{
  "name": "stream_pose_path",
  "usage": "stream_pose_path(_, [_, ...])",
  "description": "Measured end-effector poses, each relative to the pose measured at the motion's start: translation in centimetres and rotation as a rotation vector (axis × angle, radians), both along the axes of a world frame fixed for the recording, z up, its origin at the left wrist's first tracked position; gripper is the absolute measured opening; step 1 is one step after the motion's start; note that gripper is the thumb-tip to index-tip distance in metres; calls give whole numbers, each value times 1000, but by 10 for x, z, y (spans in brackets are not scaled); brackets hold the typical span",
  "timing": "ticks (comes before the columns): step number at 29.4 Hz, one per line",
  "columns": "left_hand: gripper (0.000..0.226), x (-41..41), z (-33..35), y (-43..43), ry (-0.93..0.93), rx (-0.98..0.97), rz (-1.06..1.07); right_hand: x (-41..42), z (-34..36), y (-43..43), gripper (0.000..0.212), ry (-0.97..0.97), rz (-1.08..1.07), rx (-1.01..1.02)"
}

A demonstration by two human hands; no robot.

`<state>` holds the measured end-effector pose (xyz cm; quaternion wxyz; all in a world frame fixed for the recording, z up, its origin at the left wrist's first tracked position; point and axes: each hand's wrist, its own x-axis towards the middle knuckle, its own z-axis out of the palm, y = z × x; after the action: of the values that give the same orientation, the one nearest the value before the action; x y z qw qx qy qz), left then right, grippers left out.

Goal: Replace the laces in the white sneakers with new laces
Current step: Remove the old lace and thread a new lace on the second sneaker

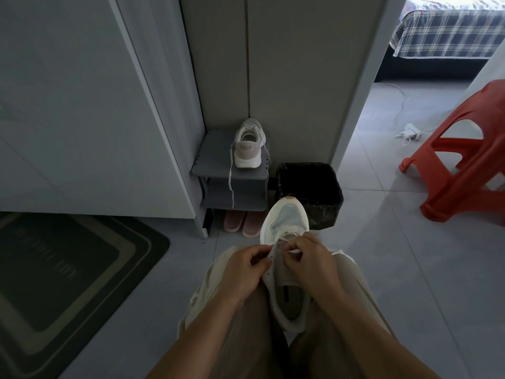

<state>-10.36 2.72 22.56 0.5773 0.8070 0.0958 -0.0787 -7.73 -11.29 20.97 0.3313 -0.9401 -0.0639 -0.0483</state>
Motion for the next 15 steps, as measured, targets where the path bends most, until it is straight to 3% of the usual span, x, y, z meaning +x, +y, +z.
stream_pose_path(5, [19,-1,2,1,-64,109,-44,5,5,-5,15,26,71,-32])
stream_pose_path(8, [19,1,-1,0,-96,138,-31,4,12,-5,17,-33,142,-156])
stream_pose_path(10, [19,0,-2,-2,-98,148,-3,2,13,0,14,-81,144,-149])
stream_pose_path(15, [14,5,-4,-2,-33,98,27,11,12,-1,12,9,197,-79])
